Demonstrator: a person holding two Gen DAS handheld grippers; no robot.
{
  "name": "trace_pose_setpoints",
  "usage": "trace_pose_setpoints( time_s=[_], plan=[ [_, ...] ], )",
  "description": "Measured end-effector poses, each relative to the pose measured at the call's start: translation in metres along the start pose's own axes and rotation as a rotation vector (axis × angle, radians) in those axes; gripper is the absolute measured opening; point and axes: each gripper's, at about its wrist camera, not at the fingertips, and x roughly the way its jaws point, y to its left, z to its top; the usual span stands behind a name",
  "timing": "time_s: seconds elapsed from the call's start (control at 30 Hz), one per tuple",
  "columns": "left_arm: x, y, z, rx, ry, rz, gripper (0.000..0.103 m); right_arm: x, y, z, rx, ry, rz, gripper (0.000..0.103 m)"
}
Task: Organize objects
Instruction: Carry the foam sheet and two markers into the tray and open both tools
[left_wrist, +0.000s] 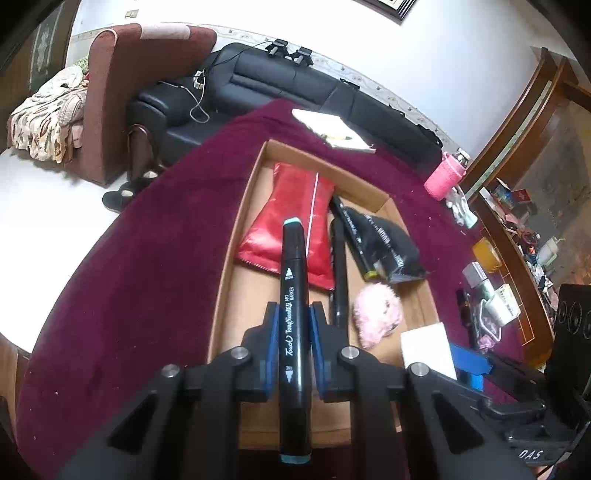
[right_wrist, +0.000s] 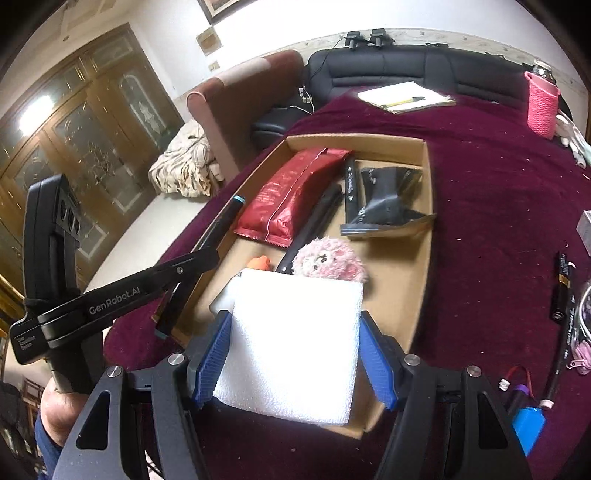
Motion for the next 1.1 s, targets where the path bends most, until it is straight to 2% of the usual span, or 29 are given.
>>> trace_pose_setpoints(
  time_s=[0.5,0.77,0.93,1.0,1.03,1.1],
  plan=[
    [0.018,0.006,-0.001,-0.009,-0.013,0.003,0.016,0.035,0.012,-0.001,-0.06,-0.011,-0.097,0.075],
    [0.027,0.009,0.013,-0.029,-0.04,-0.023,0.017,0.014,0.008,-0.001,-0.036,-0.014,-0.056,0.077],
    [0.036,0.007,0.025,-0.059,-0.064,-0.002,0.031,-0.014,0.0,-0.003,0.009,-0.063,-0.018,0.078],
    [0.041,0.001,0.03,-0.04,-0.055,0.011,0.047,-0.023,0.0,-0.004,0.006,-0.081,-0.011,0.079],
    [0.043,-0.004,0.032,-0.028,-0.05,0.017,0.05,-0.028,-0.001,-0.003,0.003,-0.088,-0.016,0.079],
    [0.043,-0.011,0.032,-0.01,-0.052,0.023,0.065,-0.039,-0.005,-0.003,0.02,-0.108,-0.002,0.079]
  ],
)
